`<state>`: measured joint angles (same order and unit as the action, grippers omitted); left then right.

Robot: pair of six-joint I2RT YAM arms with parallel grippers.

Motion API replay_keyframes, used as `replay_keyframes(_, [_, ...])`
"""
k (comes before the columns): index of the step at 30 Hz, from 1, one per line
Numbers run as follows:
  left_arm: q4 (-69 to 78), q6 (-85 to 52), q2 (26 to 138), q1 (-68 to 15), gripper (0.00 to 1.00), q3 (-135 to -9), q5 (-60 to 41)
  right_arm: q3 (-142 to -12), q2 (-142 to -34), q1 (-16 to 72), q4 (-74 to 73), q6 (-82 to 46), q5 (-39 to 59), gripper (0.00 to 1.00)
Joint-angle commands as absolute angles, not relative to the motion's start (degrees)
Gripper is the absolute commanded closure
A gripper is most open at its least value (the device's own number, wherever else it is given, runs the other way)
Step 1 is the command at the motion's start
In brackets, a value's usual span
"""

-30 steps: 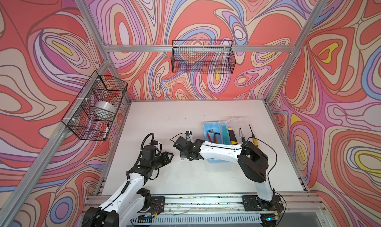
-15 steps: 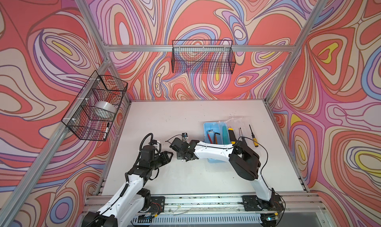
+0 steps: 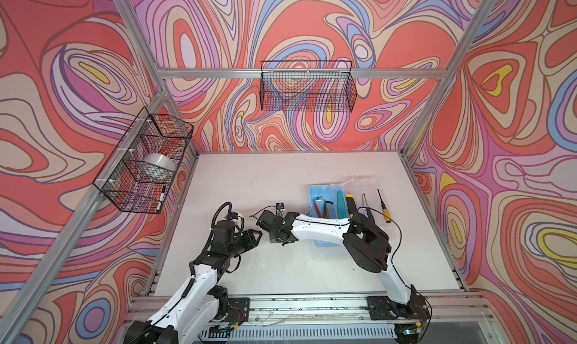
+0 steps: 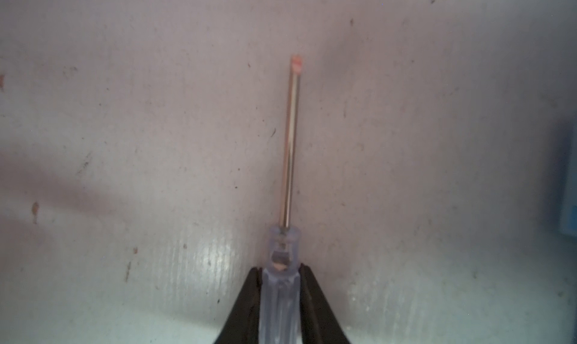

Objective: Pack the tool kit
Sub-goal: 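Close the right gripper on the clear-handled screwdriver and lift it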

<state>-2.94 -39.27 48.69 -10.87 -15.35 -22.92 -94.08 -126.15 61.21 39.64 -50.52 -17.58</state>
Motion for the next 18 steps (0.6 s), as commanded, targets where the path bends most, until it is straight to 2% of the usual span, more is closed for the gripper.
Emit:
replay_keyframes(1, [-2.65,-39.38,49.39,-10.64,0.59,-14.94,-22.54,-94.66,-127.65,61.60,41.53,-50.20,-18.50,0.81])
replay_keyframes(4, [-2.58,-39.29,49.79,-10.71,0.59,-14.96,-22.78,-93.75,-127.06,61.59,40.50,-47.95,-18.26,0.83])
replay_keyframes(7, [-2.33,-39.04,49.92,-10.64,0.59,-15.01,-23.16,-90.88,-125.14,61.60,36.79,-45.48,-17.98,0.98])
replay_keyframes(8, [-2.24,-39.02,50.00,-10.72,0.59,-15.03,-23.37,-90.01,-124.50,61.59,36.18,-45.22,-17.90,1.00])
replay_keyframes(14, [-1.71,-38.94,50.54,-10.68,0.60,-15.11,-23.87,-90.03,-121.64,61.52,36.87,-41.60,-18.76,1.00])
replay_keyframes(18, [-2.28,-38.70,49.88,-10.70,0.60,-15.05,-23.85,-86.13,-114.43,61.43,35.59,-36.10,-21.51,1.00])
